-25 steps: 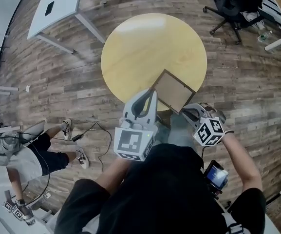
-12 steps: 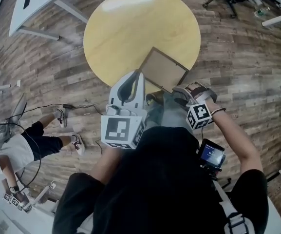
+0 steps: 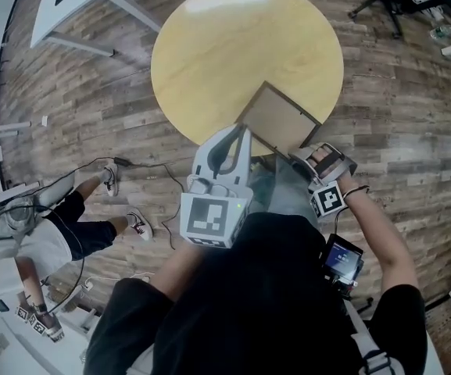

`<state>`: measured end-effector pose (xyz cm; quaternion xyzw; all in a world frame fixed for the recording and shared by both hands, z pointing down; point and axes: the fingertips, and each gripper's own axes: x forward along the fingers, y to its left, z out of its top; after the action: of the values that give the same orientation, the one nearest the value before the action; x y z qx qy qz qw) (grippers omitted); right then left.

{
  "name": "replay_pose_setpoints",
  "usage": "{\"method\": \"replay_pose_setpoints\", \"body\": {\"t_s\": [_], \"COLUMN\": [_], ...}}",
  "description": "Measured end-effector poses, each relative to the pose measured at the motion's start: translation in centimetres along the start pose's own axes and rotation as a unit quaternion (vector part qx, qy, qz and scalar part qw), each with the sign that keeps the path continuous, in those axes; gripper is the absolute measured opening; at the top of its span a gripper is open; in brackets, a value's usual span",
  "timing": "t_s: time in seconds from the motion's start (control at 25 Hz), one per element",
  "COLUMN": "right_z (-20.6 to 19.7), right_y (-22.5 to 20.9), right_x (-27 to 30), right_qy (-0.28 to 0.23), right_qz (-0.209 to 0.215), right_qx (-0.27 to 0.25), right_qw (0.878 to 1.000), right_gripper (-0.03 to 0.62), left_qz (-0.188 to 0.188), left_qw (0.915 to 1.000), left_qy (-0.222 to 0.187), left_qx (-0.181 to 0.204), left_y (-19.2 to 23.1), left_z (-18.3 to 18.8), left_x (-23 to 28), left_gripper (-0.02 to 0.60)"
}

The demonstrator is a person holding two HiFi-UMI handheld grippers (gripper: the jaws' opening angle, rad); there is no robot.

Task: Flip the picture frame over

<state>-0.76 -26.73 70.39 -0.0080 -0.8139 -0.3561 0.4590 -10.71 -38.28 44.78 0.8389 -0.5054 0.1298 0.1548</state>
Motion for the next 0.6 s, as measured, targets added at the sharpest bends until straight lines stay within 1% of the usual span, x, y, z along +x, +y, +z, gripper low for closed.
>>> {"method": "replay_pose_setpoints", "body": {"t_s": [0.04,0.12,0.16,0.28,0.48,0.52,0.56,0.6], "right_z": [0.1,0.0,-0.1,-0.2,-0.4,-0.2,0.0,0.1], "right_y": [0.1,0.6,0.7,-0.1,-0.4,-0.8,-1.2,-1.4], "right_x": [0.3,1.0,1.3,1.9,2.5,2.5,2.3,2.3], "right_qy": [-0.001,-0.002,-0.003,-0.006,0.007,0.004,0.000,-0.002], "right_qz": [-0.007,-0.009,-0.013,-0.043,-0.070,-0.076,-0.080,-0.078], "right_qx": [-0.017,-0.034,-0.040,-0.057,-0.075,-0.073,-0.071,-0.068], "right_qw": [1.000,0.999,0.999,0.997,0.995,0.994,0.994,0.995], "right_gripper": [0.247,0.247,0.247,0.247,0.245,0.227,0.156,0.155], "left_qz": [0.002,0.007,0.009,0.010,0.021,0.022,0.023,0.024], "left_qw": [1.0000,1.0000,0.9999,0.9999,0.9997,0.9996,0.9996,0.9996], "left_qy": [0.001,0.004,0.006,0.008,0.015,0.015,0.015,0.016], "left_qx": [-0.001,-0.004,-0.003,0.002,-0.003,-0.003,-0.003,-0.002], "left_y": [0.0,0.1,0.2,0.3,0.4,0.5,0.6,0.8], "left_z": [-0.1,-0.3,-0.5,-0.6,-0.3,-0.3,-0.2,-0.3], "left_x": [-0.1,-0.3,-0.3,-0.2,-0.3,-0.4,-0.4,-0.5], "left_gripper": [0.035,0.034,0.034,0.034,0.034,0.034,0.035,0.034]}}
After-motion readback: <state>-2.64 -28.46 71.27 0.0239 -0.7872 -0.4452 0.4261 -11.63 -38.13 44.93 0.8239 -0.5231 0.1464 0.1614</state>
